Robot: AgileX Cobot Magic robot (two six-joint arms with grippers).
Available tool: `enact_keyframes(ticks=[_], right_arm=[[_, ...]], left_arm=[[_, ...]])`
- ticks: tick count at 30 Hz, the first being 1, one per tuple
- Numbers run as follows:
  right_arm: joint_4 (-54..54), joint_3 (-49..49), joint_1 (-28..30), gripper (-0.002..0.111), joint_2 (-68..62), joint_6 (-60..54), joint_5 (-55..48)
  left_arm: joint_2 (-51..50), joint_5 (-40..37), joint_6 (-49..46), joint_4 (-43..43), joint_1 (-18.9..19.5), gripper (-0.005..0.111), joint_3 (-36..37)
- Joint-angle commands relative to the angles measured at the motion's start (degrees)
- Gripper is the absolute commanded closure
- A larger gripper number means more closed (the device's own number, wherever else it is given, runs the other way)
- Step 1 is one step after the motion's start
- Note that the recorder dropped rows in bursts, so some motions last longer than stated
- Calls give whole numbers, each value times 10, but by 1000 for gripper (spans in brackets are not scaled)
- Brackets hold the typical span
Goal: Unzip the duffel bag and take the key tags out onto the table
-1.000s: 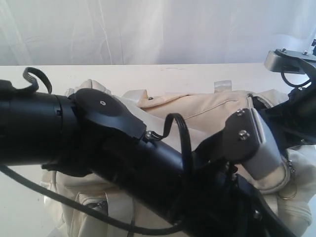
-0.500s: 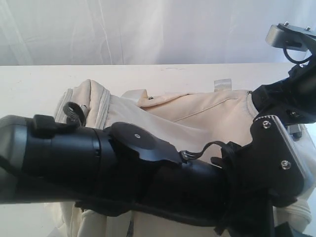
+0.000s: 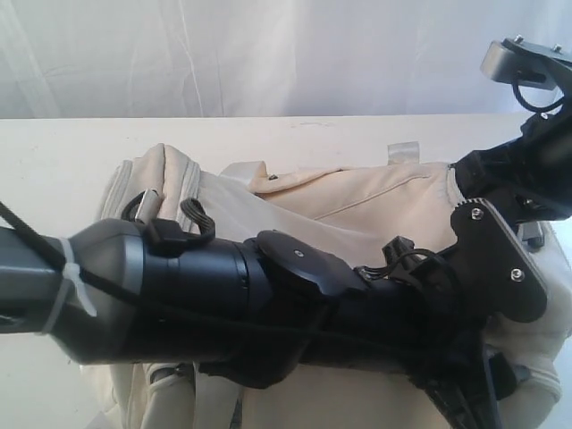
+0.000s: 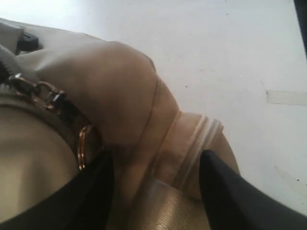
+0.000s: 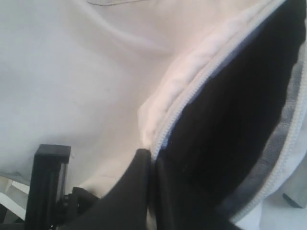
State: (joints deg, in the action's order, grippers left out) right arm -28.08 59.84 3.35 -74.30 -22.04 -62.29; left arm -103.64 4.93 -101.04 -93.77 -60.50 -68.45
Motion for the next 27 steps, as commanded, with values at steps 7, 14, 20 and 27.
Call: enact_keyframes(ticks=[7, 14, 20, 27], right_arm=[[-7, 4, 0, 108, 1, -8, 23], [-7, 4, 0, 108, 1, -8, 25], [-30, 4, 0, 108, 1, -1, 19], [-36, 4, 0, 108, 1, -2, 16]], left_arm=[[25, 16, 57, -40, -2, 49, -3], [48, 46, 47, -43, -2, 49, 9], [50, 36, 48, -43, -2, 49, 25], [49, 19, 48, -43, -2, 49, 24]])
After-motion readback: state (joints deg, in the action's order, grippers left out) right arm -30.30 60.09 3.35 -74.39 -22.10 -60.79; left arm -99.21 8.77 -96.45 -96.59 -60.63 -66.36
